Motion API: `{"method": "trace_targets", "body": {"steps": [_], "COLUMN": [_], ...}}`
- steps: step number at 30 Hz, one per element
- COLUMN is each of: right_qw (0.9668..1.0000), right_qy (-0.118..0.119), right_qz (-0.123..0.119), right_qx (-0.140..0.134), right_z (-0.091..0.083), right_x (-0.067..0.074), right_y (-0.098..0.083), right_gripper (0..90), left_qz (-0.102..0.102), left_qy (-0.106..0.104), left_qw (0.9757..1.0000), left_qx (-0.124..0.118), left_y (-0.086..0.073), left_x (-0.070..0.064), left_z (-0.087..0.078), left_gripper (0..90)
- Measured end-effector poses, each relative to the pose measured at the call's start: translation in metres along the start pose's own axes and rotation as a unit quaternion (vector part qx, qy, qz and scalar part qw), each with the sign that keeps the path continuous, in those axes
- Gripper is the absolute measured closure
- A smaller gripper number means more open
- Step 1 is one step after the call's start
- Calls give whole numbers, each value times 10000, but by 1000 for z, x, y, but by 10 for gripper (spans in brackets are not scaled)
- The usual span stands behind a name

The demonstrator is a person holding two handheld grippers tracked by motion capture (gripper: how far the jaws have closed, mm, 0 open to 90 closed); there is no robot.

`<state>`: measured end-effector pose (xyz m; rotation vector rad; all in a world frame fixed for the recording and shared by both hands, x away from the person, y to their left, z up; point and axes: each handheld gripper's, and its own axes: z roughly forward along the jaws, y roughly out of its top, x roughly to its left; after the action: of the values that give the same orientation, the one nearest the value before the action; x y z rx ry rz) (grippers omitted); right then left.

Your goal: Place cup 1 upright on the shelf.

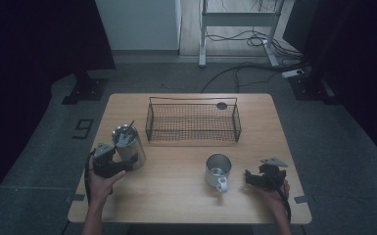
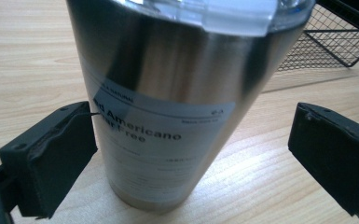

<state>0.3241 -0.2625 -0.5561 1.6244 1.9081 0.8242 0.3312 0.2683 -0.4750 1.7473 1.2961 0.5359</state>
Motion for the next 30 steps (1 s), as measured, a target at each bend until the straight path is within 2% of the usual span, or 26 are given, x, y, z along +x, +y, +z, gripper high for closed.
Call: {"method": "trace_targets", "body": {"steps": [13,30], "right_qw": [10000,10000], "right_qy": [-5,-12], "right_qz": [6,16], "right_qx": [-3,-3], "right_z": [0,0], "right_x": [0,0], "right_y": [0,0], "right_gripper": [32,36], "left_qz": [71,153], "left_qy": [112,261], "left_qw": [9999,9995], "left_qx": [-2,-17], "left_y": [9,20], "left_x": [1,3], "left_z": [6,26], "left_gripper": [16,5]}}
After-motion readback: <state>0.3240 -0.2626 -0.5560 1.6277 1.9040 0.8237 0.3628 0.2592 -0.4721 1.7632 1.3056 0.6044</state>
